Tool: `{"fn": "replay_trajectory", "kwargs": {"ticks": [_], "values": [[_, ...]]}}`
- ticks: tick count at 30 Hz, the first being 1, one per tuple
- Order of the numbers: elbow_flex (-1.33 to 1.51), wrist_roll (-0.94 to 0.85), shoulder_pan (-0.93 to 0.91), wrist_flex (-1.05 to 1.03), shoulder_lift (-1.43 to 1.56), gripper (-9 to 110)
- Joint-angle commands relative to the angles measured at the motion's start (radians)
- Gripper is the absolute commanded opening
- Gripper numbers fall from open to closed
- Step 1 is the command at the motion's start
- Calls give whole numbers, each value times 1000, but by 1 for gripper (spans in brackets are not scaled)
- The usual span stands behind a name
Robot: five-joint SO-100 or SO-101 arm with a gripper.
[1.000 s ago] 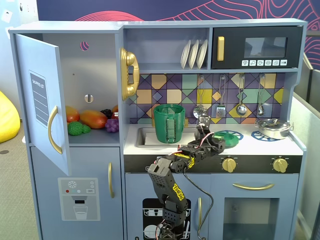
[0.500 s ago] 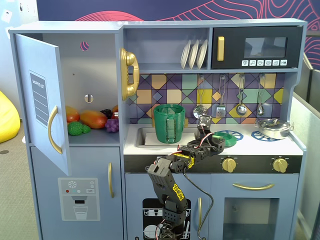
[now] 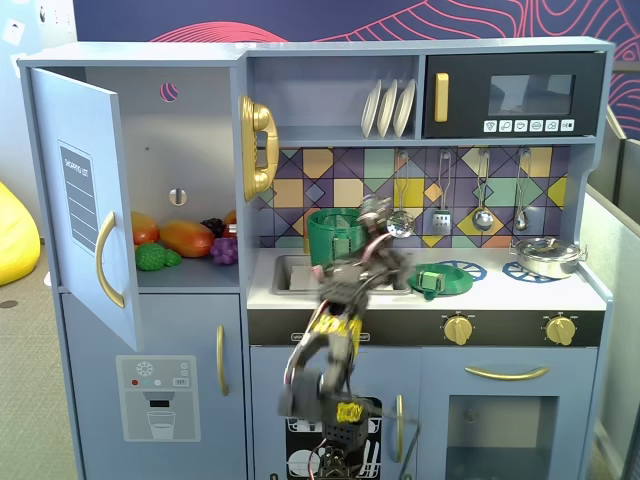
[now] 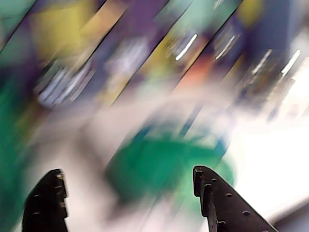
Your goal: Take off the lid from the green recipient and place it on the counter
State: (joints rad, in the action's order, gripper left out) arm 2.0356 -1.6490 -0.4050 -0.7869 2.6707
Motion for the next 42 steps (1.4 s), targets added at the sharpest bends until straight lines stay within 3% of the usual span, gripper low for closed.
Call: {"fn": "replay_trajectory", "kwargs": {"ticks": [1, 9, 16, 23, 34, 42], "values": [[114, -101, 77, -440, 147, 18], [698, 106, 356, -284, 336, 1], [956, 204, 449, -275, 425, 0], [962, 242, 466, -445, 479, 0], [962, 101, 433, -746, 506, 1], [962, 138, 408, -746, 508, 1]]}}
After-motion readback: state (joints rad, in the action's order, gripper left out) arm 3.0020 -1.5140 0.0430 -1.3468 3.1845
